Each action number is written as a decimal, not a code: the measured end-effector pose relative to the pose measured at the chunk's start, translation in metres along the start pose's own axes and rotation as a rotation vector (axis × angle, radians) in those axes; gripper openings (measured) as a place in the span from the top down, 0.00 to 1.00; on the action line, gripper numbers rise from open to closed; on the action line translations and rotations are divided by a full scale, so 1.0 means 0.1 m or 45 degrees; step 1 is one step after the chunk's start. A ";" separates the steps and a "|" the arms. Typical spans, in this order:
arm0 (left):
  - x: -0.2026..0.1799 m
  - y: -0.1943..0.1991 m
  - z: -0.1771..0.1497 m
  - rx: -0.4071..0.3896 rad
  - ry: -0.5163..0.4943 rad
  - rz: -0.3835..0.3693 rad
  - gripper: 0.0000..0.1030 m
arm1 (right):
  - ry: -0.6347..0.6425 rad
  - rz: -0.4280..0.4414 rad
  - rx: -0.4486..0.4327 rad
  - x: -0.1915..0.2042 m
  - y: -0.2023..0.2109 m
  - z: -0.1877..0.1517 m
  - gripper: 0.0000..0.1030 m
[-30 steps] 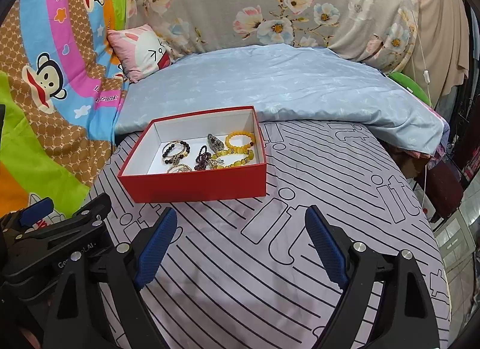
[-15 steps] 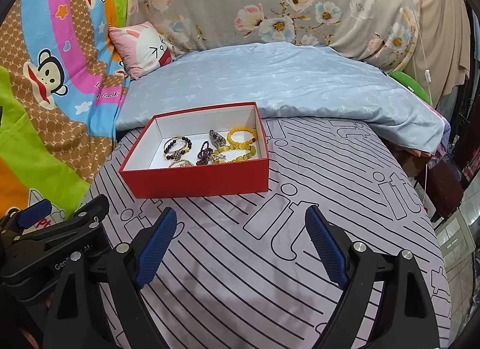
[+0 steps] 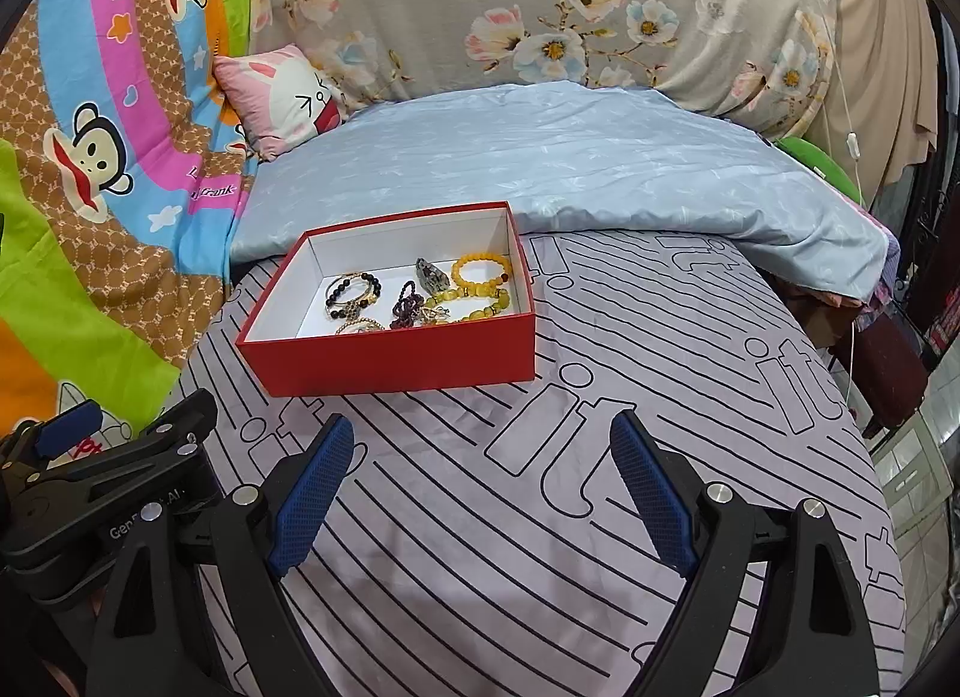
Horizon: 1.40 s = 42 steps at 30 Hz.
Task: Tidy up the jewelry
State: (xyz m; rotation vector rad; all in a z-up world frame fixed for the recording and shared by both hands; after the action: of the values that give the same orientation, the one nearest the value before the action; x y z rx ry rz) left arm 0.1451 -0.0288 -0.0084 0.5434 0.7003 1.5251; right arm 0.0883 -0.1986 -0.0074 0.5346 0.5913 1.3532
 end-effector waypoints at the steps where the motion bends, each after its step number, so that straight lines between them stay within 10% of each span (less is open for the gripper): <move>1: 0.00 0.00 0.00 0.000 0.001 -0.001 0.07 | 0.000 0.000 0.000 -0.01 0.00 0.00 0.17; 42: 0.02 0.07 -0.02 -0.016 0.004 0.020 0.07 | 0.001 -0.007 -0.003 0.04 0.06 -0.01 0.17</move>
State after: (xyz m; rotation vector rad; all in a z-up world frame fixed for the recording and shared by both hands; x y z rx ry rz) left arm 0.1389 -0.0269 -0.0048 0.5385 0.6897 1.5443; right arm 0.0836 -0.1939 -0.0042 0.5302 0.5909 1.3487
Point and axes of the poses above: each gripper's, at about its wrist camera, not at the fingertips, and y roughly against the way its jaws point, x to its left, z to its top, the point moved 4 cm from there along -y, roughly the way its jaws point, and after that the axes turned 10 degrees about y, right-handed, at the moved point
